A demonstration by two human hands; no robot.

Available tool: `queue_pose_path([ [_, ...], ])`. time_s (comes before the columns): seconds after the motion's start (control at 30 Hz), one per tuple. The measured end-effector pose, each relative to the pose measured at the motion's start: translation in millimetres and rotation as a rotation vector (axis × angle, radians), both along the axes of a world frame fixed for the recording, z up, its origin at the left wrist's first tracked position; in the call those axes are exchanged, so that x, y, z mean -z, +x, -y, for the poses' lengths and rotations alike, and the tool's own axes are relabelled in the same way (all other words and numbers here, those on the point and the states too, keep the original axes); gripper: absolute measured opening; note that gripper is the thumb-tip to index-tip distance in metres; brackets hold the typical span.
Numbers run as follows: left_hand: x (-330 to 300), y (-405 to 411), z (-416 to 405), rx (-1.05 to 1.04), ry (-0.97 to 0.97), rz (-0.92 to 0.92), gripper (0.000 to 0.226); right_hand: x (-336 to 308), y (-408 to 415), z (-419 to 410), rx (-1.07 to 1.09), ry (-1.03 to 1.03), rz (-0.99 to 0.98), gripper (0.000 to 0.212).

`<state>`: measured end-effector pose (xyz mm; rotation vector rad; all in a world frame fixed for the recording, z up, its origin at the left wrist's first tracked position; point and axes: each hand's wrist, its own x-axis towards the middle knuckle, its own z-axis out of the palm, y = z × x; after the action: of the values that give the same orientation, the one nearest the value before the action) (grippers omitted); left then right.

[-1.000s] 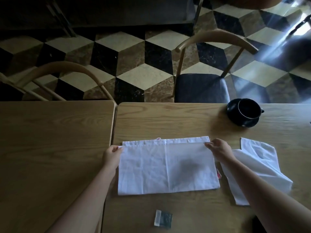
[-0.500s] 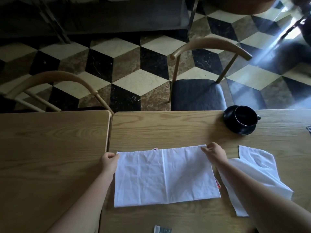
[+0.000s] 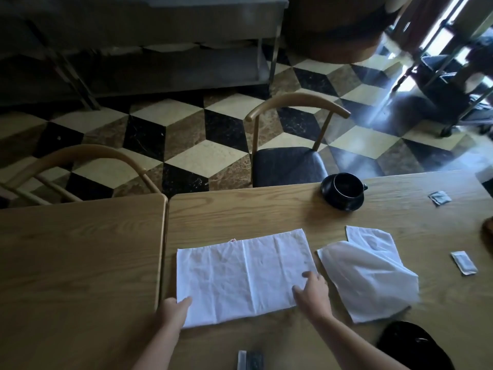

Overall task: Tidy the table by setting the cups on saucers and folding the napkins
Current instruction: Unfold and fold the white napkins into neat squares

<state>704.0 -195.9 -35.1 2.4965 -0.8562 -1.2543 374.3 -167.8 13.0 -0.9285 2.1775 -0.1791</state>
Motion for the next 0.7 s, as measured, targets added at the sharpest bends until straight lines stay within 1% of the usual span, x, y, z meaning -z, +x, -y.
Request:
queue_pose_path([
  [0.1,-6,-2,-11,-0.052,-0.062,-0.079,0.049,2,24,-22,-0.017,0.022,0.123,0.042],
  [0.17,-10,-1,-18,-0.052,-0.065,-0.109,0.043,1,36,-32,-0.026,0.044,0.175,0.035],
  [0.27,-13,0,-27,-0.042,-0.092,-0.126,0.043,-1,49,-41,-0.045,0.096,0.23,0.003],
  [0.3,-14,0,-31,-0.041,-0.109,-0.138,0.045,0,53,-43,-0.04,0.104,0.261,0.007],
  [0.37,-16,0,-36,-0.04,-0.119,-0.167,0.046,-1,60,-47,-0.007,0.138,0.354,0.006],
  [0.43,-20,-1,-39,-0.072,-0.08,-0.208,0.033,-1,66,-50,0.0,0.17,0.406,0.011],
  [0.47,-21,-2,-41,-0.098,-0.063,-0.228,0.026,-1,70,-51,-0.036,0.164,0.384,0.015],
  [0.53,-20,-6,-45,-0.186,-0.024,-0.304,0.014,1,80,-54,-0.267,0.089,0.224,0.029],
  [0.57,-18,-8,-47,-0.243,-0.001,-0.358,0.013,2,88,-55,-0.415,0.04,0.155,0.039],
  [0.63,-13,-12,-51,-0.347,0.008,-0.442,0.014,7,112,-58,-0.707,-0.048,0.1,0.059],
  [0.7,-9,-15,-54,-0.429,-0.024,-0.488,0.013,17,139,-59,-0.968,-0.106,0.068,0.072],
])
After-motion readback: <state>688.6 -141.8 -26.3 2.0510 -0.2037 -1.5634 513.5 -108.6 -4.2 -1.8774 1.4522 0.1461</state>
